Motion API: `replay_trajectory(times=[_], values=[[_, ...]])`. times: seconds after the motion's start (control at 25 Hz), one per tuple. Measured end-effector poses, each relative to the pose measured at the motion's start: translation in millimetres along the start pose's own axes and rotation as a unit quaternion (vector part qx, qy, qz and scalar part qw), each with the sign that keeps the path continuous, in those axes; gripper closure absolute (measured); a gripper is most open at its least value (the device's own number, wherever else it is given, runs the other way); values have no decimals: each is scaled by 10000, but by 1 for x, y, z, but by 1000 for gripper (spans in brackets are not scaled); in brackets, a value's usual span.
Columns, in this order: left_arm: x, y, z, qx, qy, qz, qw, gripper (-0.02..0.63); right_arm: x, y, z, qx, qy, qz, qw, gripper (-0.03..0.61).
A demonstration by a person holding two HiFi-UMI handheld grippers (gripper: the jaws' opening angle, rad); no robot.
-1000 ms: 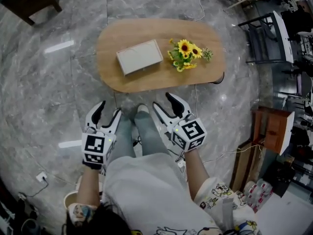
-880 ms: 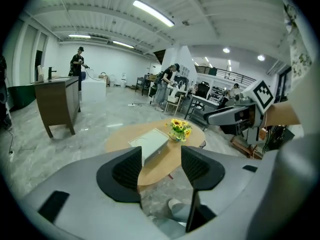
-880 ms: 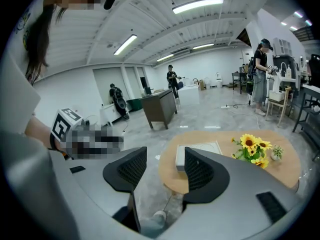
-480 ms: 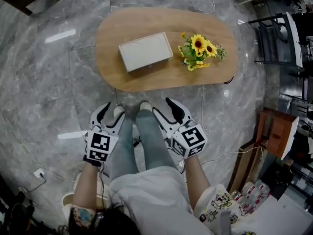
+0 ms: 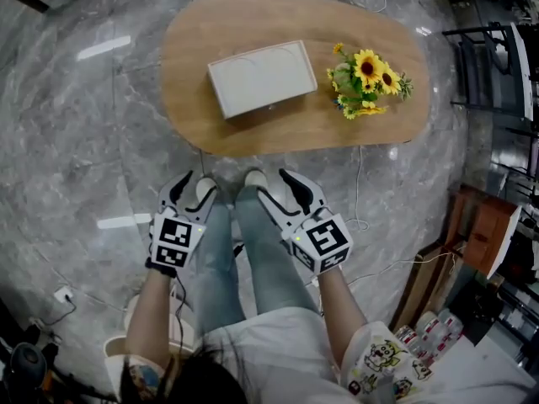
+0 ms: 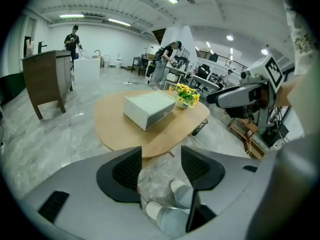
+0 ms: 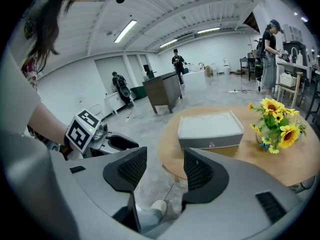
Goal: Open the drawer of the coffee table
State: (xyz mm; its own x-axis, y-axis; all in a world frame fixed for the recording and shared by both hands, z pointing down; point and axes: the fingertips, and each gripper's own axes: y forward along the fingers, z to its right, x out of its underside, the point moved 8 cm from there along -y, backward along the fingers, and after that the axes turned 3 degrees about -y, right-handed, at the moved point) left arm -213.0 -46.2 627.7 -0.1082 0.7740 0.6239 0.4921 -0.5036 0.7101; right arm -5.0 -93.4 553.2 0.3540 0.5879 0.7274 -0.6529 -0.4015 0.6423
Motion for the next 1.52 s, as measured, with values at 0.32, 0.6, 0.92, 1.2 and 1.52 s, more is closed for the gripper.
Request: replay_trajectory(times=[0.32, 0.6, 0.92, 1.2, 1.52], values=[[43, 48, -21, 13, -76, -277, 9996, 390, 38, 32, 16, -146, -124, -216, 9996, 376], [64, 86, -41, -7, -80, -428, 9991, 390, 56, 55, 26, -186, -162, -320, 9992, 376], [69, 124, -52, 157, 294, -632, 9974, 390, 75, 74, 30, -288, -297, -502, 9979, 376], [69, 150, -57, 350, 625, -746, 9946, 396, 90, 81, 29, -282, -149, -536, 9981, 376], [65, 167, -62, 476, 1080, -979, 9882, 469, 103, 79, 33, -180, 21, -586, 9981, 376]])
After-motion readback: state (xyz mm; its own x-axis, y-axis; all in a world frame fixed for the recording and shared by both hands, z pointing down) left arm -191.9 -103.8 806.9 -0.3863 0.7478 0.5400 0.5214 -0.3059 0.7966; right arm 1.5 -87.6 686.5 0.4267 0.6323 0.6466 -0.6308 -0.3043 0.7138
